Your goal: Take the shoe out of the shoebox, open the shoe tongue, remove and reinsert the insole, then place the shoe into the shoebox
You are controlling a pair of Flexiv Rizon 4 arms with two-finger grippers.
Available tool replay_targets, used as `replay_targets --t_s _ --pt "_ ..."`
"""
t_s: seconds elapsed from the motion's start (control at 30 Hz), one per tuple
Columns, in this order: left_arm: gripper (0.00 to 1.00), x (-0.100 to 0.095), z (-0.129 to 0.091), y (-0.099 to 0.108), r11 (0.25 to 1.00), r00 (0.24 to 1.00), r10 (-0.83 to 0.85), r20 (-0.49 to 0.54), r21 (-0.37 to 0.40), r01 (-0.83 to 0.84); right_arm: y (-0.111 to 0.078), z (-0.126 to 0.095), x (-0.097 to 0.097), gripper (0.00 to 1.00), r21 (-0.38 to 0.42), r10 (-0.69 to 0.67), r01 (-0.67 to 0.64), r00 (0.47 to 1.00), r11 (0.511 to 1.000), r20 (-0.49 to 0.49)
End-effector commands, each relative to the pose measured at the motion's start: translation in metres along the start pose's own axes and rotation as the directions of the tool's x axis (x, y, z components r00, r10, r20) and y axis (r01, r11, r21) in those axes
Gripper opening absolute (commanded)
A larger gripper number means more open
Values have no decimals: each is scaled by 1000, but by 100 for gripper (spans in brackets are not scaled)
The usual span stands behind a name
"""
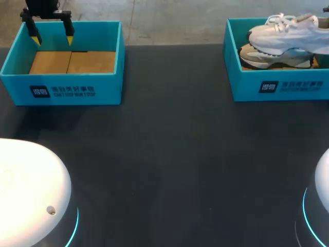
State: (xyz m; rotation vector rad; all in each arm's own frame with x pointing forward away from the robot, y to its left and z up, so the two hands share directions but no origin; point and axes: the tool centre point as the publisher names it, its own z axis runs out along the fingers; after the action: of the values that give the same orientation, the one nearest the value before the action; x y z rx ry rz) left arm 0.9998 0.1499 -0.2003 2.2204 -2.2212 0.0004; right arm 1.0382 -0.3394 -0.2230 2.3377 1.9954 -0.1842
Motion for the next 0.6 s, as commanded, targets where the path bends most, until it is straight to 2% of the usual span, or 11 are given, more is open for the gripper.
replay_targets --t_s 0.03,0.2,0.33,0.47,0.6 --pt "100 0 0 0 1000 1000 0 1 0 0 -7 -15 -2 0 -4 -1 1 1000 1000 4" --pt "100 0 0 0 1000 1000 0 1 0 0 -10 -25 -5 0 8 -9 9 1000 1000 12" --pt "100 0 0 0 1000 1000 0 1 0 0 -16 -43 -8 0 12 -7 7 1000 1000 24" --pt "100 0 0 0 1000 1000 0 1 0 0 -33 -61 -4 0 2 1 -1 1000 1000 -4" --pt "100 0 0 0 1000 1000 0 1 0 0 -58 -75 11 0 7 21 -21 1000 1000 -11"
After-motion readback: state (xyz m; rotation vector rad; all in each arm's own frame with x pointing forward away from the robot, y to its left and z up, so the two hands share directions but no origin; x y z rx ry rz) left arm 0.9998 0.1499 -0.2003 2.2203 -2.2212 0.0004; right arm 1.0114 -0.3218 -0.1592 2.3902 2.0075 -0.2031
